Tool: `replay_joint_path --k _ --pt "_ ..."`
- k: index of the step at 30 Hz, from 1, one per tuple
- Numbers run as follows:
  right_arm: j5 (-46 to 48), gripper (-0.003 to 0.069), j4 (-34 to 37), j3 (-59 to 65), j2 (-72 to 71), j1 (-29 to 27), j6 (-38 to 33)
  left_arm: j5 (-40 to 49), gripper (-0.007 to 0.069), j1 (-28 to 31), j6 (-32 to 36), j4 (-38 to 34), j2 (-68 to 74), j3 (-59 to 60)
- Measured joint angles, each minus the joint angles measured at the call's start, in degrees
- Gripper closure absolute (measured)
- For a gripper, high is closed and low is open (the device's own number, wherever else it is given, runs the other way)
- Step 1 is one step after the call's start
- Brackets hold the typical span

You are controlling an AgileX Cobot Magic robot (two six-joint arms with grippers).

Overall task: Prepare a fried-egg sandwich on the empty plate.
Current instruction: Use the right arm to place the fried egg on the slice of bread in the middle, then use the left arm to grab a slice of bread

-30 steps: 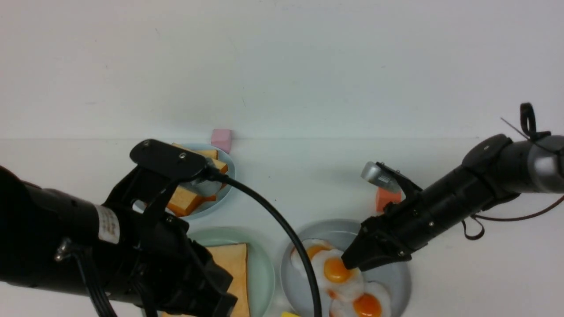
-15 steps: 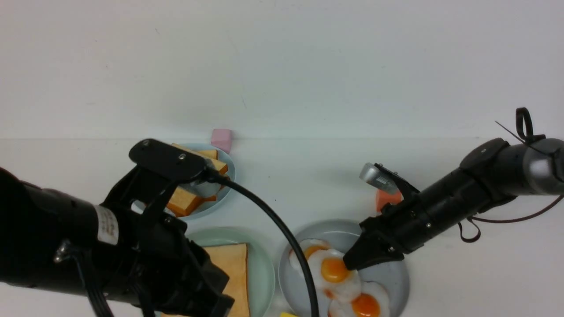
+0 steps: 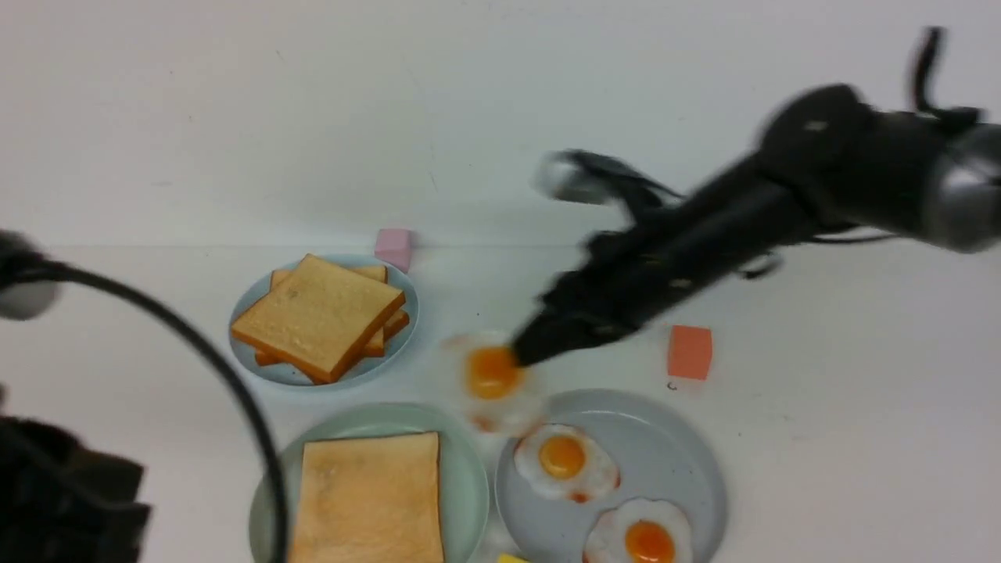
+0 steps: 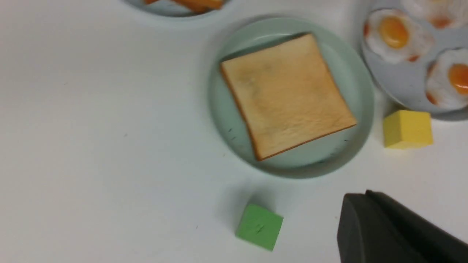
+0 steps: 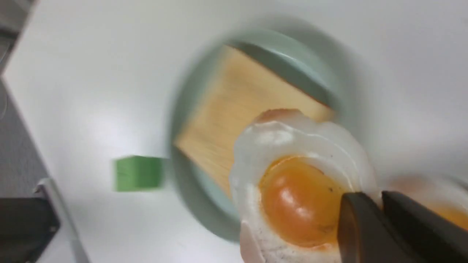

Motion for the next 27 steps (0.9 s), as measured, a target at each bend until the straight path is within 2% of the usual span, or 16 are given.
replay_joint_path --k 1,6,12,14,17,18,19,20,22,23,24,27 --pt "-2.03 0.059 0.0 -2.04 1.64 4.04 0.32 1.29 0.0634 0.0 -0.71 0.01 -1.29 0.0" --pt "-7.74 0.059 0.0 -4.68 7.8 10.3 0.6 3.09 0.0629 0.0 -1.18 -0.11 -2.83 0.0" --pt "-12.56 0.0578 0.44 -4.73 15.24 11.47 1.16 3.3 0.0624 0.0 -1.18 -0.11 -2.89 0.0" --pt "-13.3 0.055 1.02 -4.73 16.86 11.47 2.06 3.3 0.0623 0.0 -1.18 -0.11 -2.89 0.0" --pt "-12.49 0.0414 1.45 -4.87 16.93 11.47 2.86 3.3 0.0619 0.0 -1.18 -0.11 -2.89 0.0" --pt "-12.17 0.0405 1.34 -4.87 16.79 11.47 2.9 3.3 0.0619 0.0 -1.18 -0.11 -2.89 0.0" --pt "-10.74 0.0328 0.58 -4.87 16.09 11.42 2.96 3.08 0.0619 0.0 -1.18 -0.11 -2.89 0.0" --pt "-10.74 0.0318 0.34 -4.87 15.95 11.42 2.96 2.98 0.0619 0.0 -1.18 -0.11 -2.89 0.0" --pt "-7.22 0.0209 -3.33 -4.87 12.9 10.65 4.79 -0.59 0.0618 0.0 -1.49 0.45 -2.73 0.38" --pt "-6.67 0.0202 -3.71 -4.87 12.56 10.41 5.13 -1.07 0.0617 0.0 -1.67 0.56 -2.73 0.53" --pt "-4.24 0.0148 -8.11 -5.08 8.99 9.24 8.82 -5.76 0.0615 0.0 -3.19 1.58 -2.25 1.39" --pt "0.48 0.0101 -18.58 -6.95 2.3 6.45 16.93 -15.04 0.0609 0.0 -9.54 5.24 0.75 2.82"
